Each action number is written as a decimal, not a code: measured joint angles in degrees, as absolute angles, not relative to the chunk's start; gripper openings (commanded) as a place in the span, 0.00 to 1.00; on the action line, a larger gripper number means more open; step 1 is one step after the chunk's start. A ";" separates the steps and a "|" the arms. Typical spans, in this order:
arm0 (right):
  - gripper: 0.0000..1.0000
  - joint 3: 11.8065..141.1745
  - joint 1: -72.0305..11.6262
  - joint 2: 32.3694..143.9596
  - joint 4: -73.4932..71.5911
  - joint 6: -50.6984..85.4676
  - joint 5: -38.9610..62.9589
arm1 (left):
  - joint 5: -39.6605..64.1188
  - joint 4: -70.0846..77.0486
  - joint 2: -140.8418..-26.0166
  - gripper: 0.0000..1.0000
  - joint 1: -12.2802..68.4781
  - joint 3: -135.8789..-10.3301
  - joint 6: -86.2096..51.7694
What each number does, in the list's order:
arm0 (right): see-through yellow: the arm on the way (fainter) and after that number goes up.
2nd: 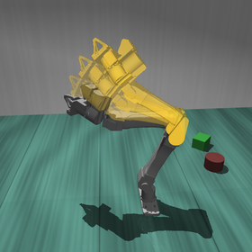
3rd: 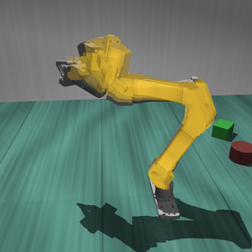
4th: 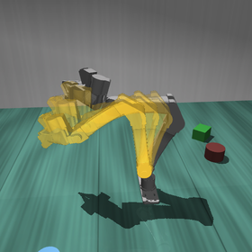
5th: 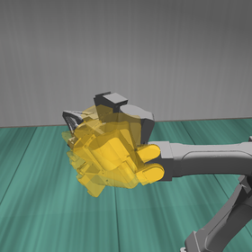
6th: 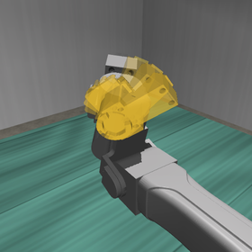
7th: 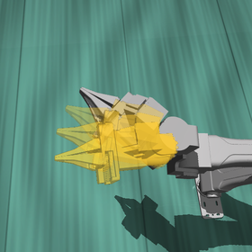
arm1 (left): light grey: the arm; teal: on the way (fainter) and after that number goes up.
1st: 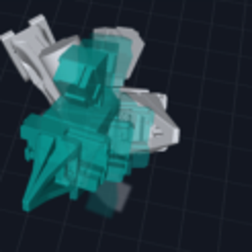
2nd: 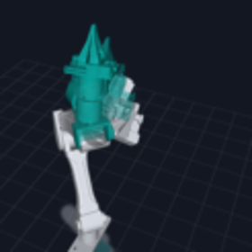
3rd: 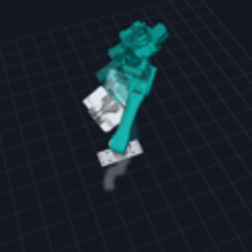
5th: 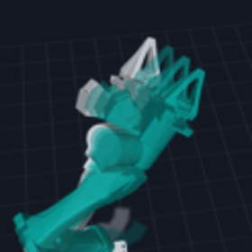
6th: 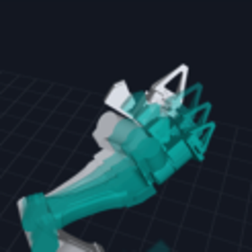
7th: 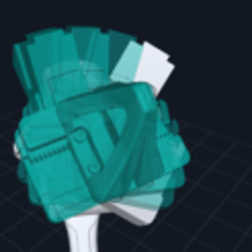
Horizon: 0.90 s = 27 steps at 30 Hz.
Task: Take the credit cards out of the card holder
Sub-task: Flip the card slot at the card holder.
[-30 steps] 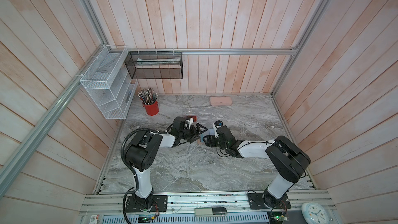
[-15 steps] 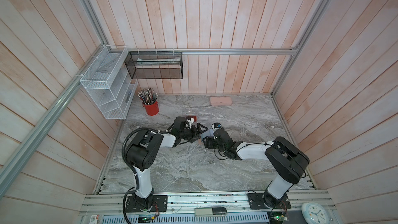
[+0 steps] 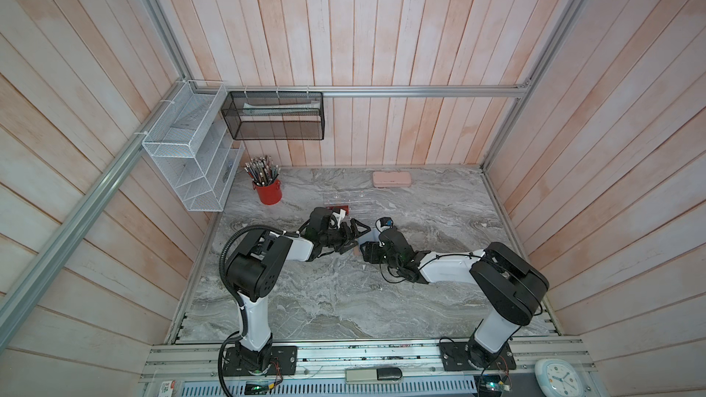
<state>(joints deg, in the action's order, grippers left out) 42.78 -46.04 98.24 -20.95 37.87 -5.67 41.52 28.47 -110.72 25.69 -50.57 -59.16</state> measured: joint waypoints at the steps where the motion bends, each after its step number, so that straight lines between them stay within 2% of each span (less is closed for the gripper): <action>1: 0.71 42.78 -46.04 98.24 -20.93 37.95 -5.67 | 41.52 28.60 -110.87 1.00 25.78 -50.65 -59.24; 10: 0.68 42.78 -46.04 98.24 -19.46 38.61 -6.59 | 41.52 28.97 -111.33 1.00 26.06 -51.29 -59.66; 17: 0.61 42.78 -44.66 98.24 -19.66 39.20 -5.72 | 41.50 29.41 -111.35 1.00 26.28 -51.29 -59.86; 22: 0.50 42.78 -41.98 98.61 -20.93 38.96 -1.48 | 41.52 29.43 -111.37 1.00 26.44 -51.29 -59.88; 27: 0.49 42.74 -40.21 100.71 -22.55 38.81 4.05 | 41.52 29.63 -111.85 1.00 26.41 -51.29 -59.88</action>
